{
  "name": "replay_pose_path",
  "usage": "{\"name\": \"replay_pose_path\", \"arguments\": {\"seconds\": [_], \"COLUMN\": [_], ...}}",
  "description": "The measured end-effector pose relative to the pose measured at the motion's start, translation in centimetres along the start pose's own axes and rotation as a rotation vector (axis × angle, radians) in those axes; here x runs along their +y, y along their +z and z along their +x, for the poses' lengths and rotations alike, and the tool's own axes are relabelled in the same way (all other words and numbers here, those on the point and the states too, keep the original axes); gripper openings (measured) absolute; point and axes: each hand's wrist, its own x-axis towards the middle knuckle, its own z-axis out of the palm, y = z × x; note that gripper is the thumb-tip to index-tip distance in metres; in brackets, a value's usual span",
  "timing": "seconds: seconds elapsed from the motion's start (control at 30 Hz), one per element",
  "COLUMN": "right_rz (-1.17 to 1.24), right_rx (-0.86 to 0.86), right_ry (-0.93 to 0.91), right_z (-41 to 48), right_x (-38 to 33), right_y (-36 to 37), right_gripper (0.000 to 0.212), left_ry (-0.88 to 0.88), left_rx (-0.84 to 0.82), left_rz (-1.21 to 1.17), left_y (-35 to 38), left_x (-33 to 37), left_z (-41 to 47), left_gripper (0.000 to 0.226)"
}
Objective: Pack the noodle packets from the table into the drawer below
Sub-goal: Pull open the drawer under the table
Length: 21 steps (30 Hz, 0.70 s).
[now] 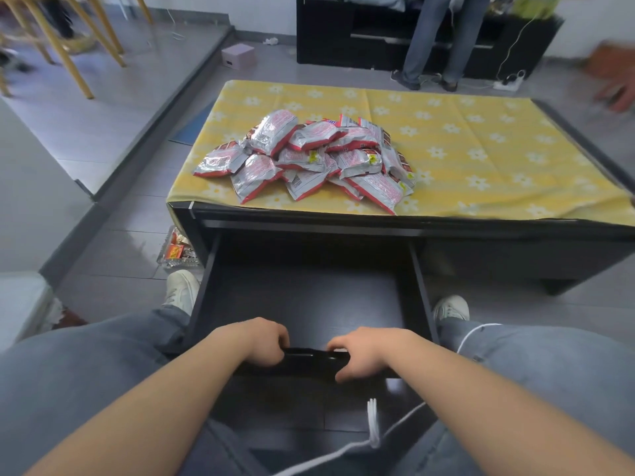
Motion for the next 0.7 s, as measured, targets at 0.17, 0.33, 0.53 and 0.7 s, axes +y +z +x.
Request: {"name": "replay_pose_path", "arguments": {"seconds": [0.17,0.33,0.53,0.7], "right_rz": [-0.020,-0.031,-0.004,-0.009], "right_rx": [-0.058,-0.097,-0.143,-0.146], "right_ry": [0.000,0.013,0.015,0.013], "right_z": [-0.6,-1.1,-1.1,-0.7], "right_x": [-0.4,-0.5,-0.5,-0.4], "right_y": [0.5,0.8,1.1,1.4], "right_gripper": [0.072,0.078,0.079,0.081], "left_ry": [0.008,0.022,0.014,0.015], "left_rx": [-0.072,-0.111,-0.171,-0.183], "left_rz": [0.046,0.105,0.139,0.119], "left_y": [0.2,0.4,0.3,0.2], "left_x": [0.7,1.3,1.7,1.5], "left_z": [-0.4,-0.7,-0.8,-0.7], "left_gripper": [0.038,0.042,0.049,0.049]}}
